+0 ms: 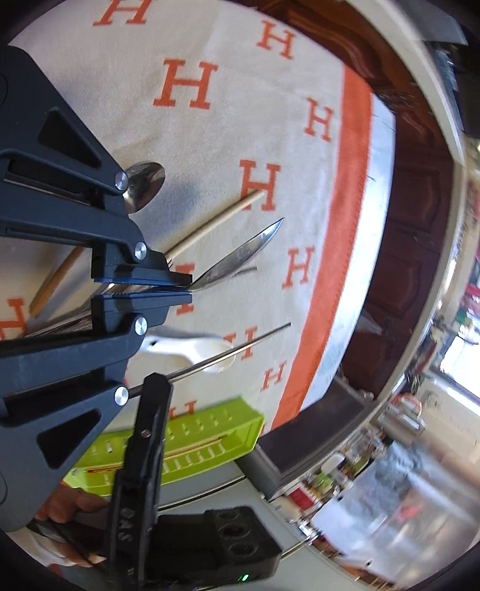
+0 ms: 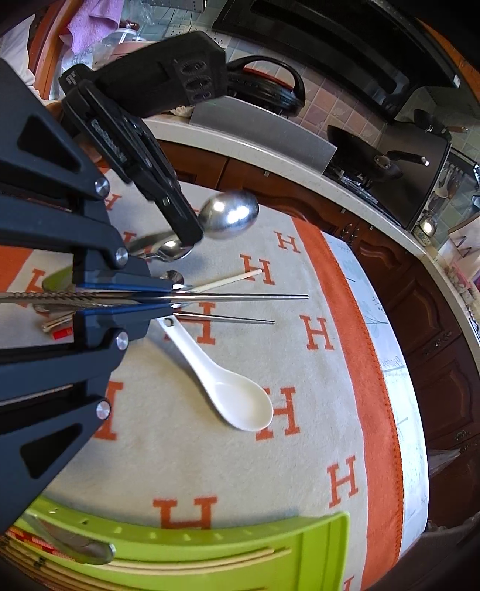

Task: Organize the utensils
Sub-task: 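Carry both utensils over the green tray and open the right tool, then lower the steel spoon into the tray and open the left tool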

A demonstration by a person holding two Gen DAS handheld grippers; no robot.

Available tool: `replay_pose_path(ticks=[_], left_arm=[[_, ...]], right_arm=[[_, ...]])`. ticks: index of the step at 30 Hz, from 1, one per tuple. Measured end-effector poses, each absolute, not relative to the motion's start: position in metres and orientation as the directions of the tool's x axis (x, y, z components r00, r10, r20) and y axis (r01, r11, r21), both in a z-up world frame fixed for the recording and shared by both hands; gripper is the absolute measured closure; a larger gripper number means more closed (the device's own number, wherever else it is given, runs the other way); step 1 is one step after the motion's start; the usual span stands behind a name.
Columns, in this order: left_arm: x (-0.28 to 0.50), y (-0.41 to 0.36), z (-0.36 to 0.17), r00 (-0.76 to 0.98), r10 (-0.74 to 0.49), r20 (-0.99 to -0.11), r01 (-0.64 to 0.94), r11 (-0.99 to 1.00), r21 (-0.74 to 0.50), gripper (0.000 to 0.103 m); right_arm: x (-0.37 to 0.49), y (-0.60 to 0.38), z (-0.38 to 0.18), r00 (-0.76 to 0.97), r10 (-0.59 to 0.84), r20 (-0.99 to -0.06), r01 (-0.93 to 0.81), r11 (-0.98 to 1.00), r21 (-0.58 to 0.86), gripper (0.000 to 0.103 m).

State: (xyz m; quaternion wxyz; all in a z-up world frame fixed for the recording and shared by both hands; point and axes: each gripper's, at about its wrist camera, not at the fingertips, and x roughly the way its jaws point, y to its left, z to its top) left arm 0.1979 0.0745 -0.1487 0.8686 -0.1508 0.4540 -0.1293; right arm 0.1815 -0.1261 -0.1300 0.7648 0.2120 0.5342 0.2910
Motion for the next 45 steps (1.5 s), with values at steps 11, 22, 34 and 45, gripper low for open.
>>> replay_pose_path(ticks=[11, 22, 34, 45], left_arm=[[0.144, 0.056, -0.082, 0.564, -0.435, -0.701, 0.243, 0.9, -0.363, 0.103], [0.129, -0.055, -0.062, 0.428, -0.528, -0.733, 0.394, 0.839, -0.375, 0.103], [0.158, -0.163, -0.088, 0.352, -0.48, -0.804, 0.445, 0.841, -0.308, 0.103], [0.192, -0.199, -0.132, 0.323, -0.384, -0.865, 0.421, 0.877, -0.232, 0.103]], right_arm=[[0.139, -0.168, -0.108, 0.338, 0.659, -0.672, -0.193, 0.748, 0.635, 0.097], [0.113, -0.247, -0.099, 0.477, 0.434, -0.764, -0.082, 0.888, 0.453, 0.097], [0.133, -0.296, -0.125, 0.457, 0.315, -0.832, 0.033, 0.928, 0.37, 0.093], [0.115, -0.33, -0.117, 0.531, 0.334, -0.778, 0.096, 0.889, 0.448, 0.087]])
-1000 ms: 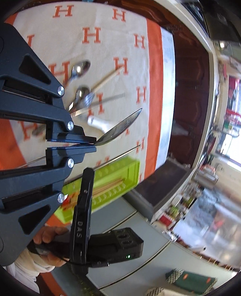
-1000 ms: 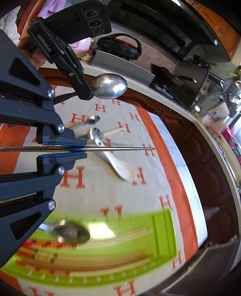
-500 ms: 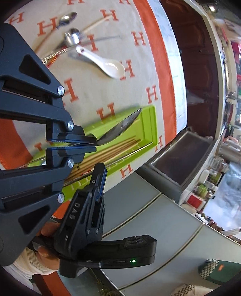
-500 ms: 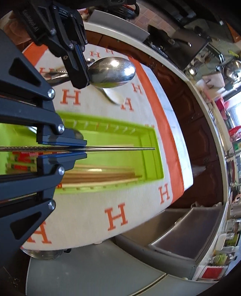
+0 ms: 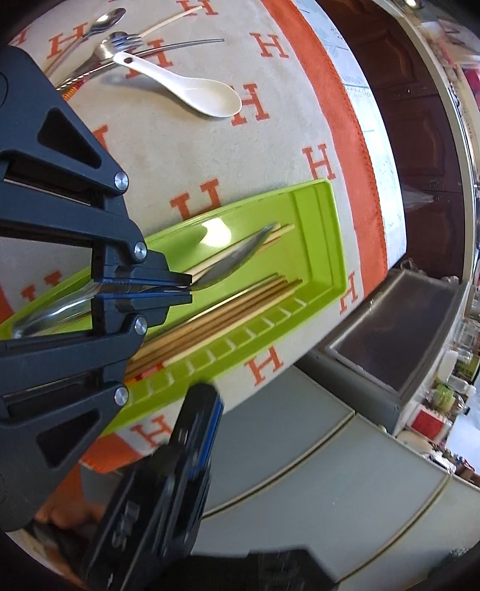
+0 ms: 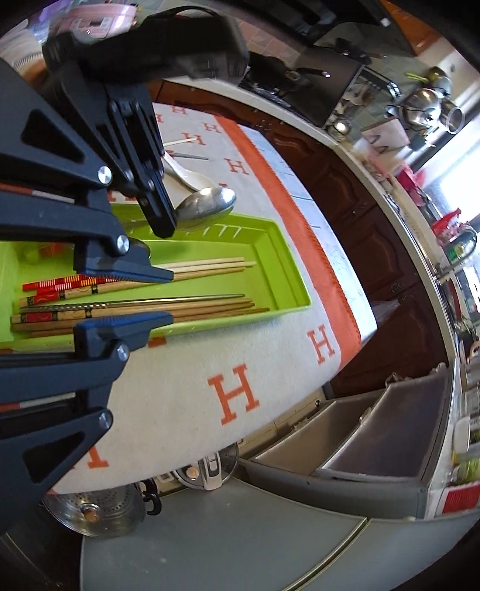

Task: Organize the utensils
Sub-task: 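Lower the steel spoon into the tray and open the left tool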

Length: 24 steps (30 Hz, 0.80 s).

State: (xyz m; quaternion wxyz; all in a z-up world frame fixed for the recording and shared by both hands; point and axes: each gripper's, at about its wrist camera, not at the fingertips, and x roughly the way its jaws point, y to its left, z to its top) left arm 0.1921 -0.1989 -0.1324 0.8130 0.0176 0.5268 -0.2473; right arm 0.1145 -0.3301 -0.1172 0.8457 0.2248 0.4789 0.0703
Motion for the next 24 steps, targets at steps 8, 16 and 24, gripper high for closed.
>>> replay_pose_path(ticks=[8, 16, 24], left_arm=[[0.209, -0.202, -0.153, 0.329, -0.315, -0.89, 0.365, 0.912, -0.188, 0.103], [0.196, -0.188, -0.131, 0.339, -0.341, -0.877, 0.35, 0.911, -0.218, 0.094], [0.169, -0.163, -0.103, 0.385, -0.355, -0.852, 0.324, 0.916, -0.235, 0.072]], right_arm=[[0.109, -0.337, -0.115, 0.546, 0.334, -0.768, 0.116, 0.878, 0.464, 0.087], [0.101, -0.33, -0.112, 0.55, 0.335, -0.765, 0.113, 0.878, 0.465, 0.087], [0.089, -0.315, -0.11, 0.532, 0.343, -0.774, 0.095, 0.884, 0.457, 0.087]])
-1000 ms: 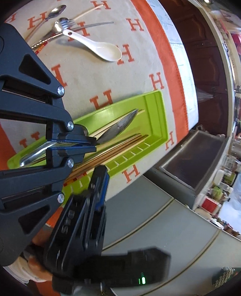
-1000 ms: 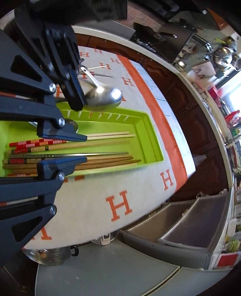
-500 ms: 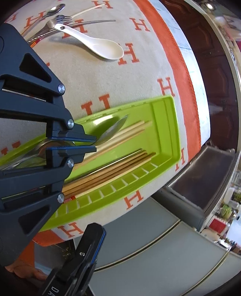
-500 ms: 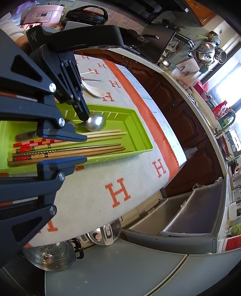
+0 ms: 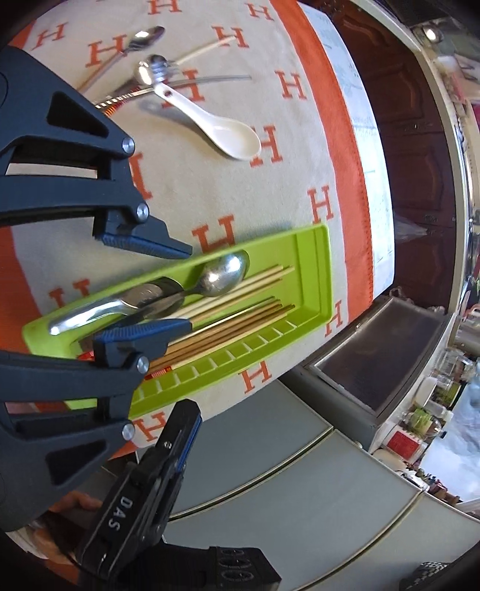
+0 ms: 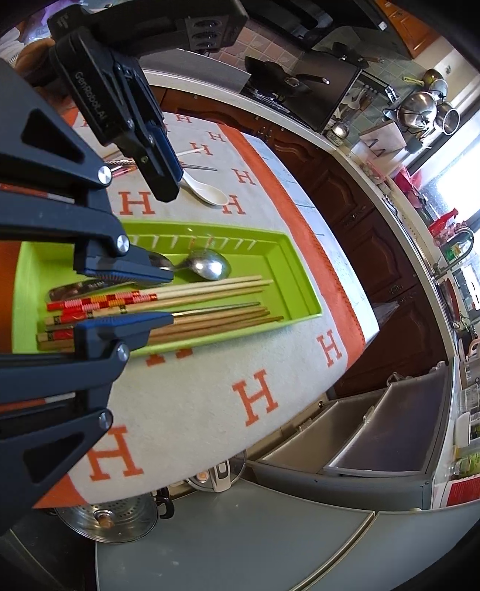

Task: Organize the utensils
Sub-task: 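Lower the steel spoon into the tray and open the left tool, then move both open tools back over the remaining utensils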

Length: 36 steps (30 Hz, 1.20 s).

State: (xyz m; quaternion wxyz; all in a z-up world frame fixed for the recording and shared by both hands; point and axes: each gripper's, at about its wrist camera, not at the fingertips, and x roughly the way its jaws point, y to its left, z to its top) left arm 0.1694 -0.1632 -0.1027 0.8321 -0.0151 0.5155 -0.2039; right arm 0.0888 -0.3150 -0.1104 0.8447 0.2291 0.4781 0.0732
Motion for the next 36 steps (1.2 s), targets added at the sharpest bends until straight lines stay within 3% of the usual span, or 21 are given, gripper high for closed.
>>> replay_pose_path(ticks=[19, 36], left_arm=[[0.113, -0.088, -0.089, 0.442, -0.273, -0.854, 0.231, 0.955, -0.186, 0.072], [0.109, 0.012, -0.105, 0.446, -0.23, -0.865, 0.065, 0.972, -0.226, 0.072]], right_arm=[[0.07, -0.249, -0.09, 0.5, 0.366, -0.785, -0.02, 0.911, 0.412, 0.087], [0.086, -0.157, -0.098, 0.389, 0.381, -0.838, -0.146, 0.924, 0.353, 0.087]])
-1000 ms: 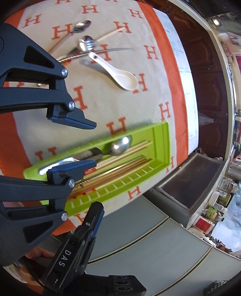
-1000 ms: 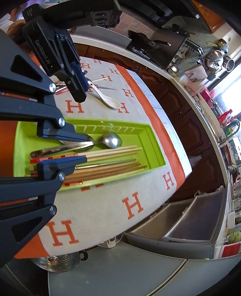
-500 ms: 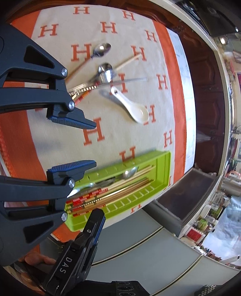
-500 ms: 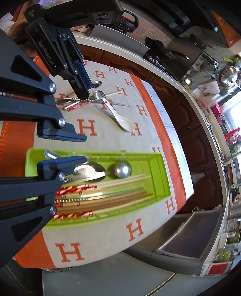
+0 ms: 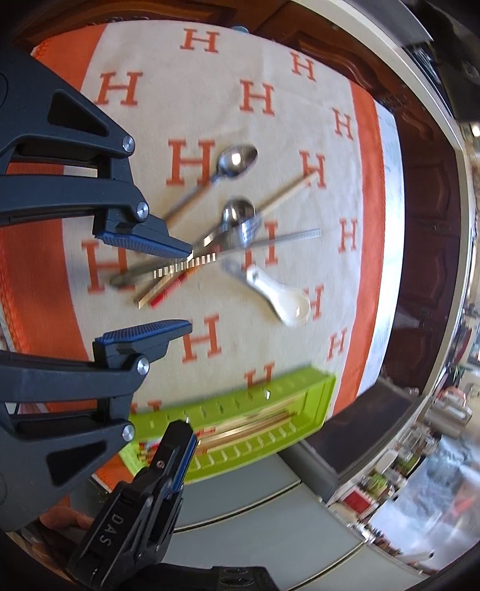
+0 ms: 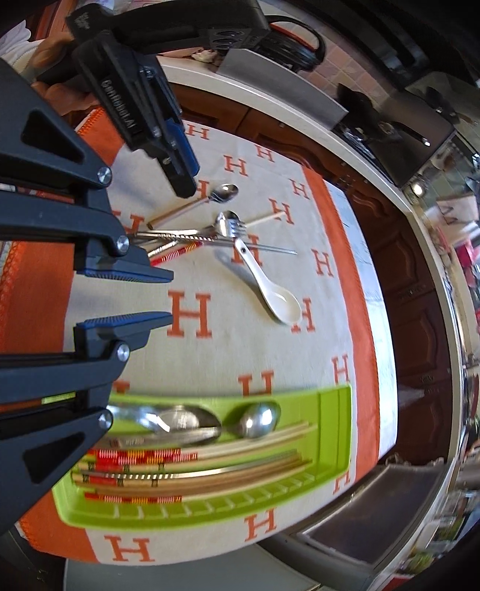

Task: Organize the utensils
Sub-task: 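Move both open tools back over the remaining utensils, then close the right tool on the white ceramic spoon while the left tool reaches a steel spoon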

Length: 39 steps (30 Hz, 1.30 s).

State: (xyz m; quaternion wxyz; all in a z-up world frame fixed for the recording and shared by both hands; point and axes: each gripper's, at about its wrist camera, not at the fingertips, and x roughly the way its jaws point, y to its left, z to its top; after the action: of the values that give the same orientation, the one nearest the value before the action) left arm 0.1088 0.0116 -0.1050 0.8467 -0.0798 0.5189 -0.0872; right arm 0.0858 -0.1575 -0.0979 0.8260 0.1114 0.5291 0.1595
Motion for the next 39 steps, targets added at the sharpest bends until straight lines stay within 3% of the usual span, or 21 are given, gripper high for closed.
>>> replay_pose_path(ticks=[10, 17, 20, 24, 34, 37, 39], left_arm=[[0.12, 0.112, -0.123, 0.437, -0.183, -0.881, -0.106, 0.962, -0.253, 0.072], [0.128, 0.159, -0.142, 0.416, -0.226, -0.881, -0.196, 0.924, -0.329, 0.072], [0.13, 0.163, -0.151, 0.408, -0.251, -0.878, -0.203, 0.912, -0.355, 0.072], [0.132, 0.159, -0.16, 0.402, -0.29, -0.869, -0.19, 0.902, -0.389, 0.072], [0.144, 0.144, -0.176, 0.375, -0.353, -0.857, -0.165, 0.885, -0.436, 0.072], [0.148, 0.136, -0.178, 0.368, -0.366, -0.855, -0.152, 0.883, -0.444, 0.072], [0.153, 0.128, -0.18, 0.361, -0.375, -0.854, -0.14, 0.883, -0.448, 0.072]], right_arm=[[0.119, -0.12, -0.106, 0.343, 0.393, -0.853, -0.187, 0.918, 0.348, 0.087], [0.156, -0.115, -0.131, 0.282, 0.481, -0.83, -0.075, 0.874, 0.481, 0.087], [0.175, -0.123, -0.147, 0.263, 0.545, -0.796, 0.028, 0.82, 0.571, 0.087], [0.192, -0.129, -0.168, 0.264, 0.598, -0.756, 0.136, 0.753, 0.643, 0.077], [0.209, -0.115, -0.191, 0.284, 0.627, -0.725, 0.197, 0.702, 0.684, 0.077], [0.21, -0.113, -0.189, 0.298, 0.616, -0.729, 0.189, 0.711, 0.677, 0.078], [0.211, -0.115, -0.19, 0.295, 0.61, -0.736, 0.194, 0.716, 0.671, 0.089]])
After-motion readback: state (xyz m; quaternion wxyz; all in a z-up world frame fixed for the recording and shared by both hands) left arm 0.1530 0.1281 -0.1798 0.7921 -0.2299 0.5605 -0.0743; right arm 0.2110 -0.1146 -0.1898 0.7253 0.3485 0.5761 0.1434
